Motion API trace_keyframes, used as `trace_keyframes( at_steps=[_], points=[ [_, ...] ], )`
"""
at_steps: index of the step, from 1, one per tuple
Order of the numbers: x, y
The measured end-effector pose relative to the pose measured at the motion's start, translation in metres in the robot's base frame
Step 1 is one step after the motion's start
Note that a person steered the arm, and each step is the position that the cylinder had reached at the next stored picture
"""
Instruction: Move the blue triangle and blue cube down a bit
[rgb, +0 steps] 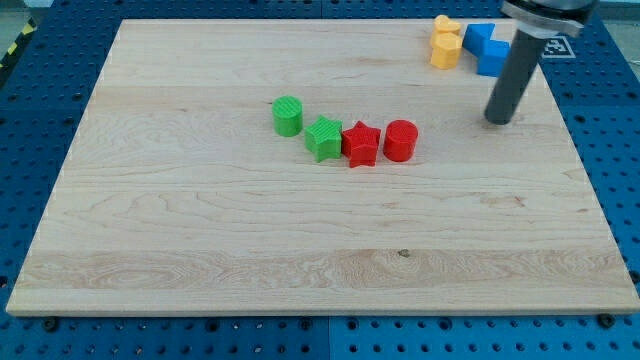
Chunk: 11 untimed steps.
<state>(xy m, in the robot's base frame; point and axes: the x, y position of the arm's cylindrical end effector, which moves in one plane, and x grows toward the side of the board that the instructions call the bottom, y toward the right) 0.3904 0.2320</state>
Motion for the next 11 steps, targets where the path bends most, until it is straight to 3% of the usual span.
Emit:
trace_keyframes(
  at_steps=[2, 3, 5, 7, 8, 11],
  points=[
    [-0.001, 0.048],
    [-0.022, 0.063],
    [-0.118, 0.063],
    [-0.199, 0.016],
    [-0.192, -0.016],
    [-0.15, -0.007]
  ],
)
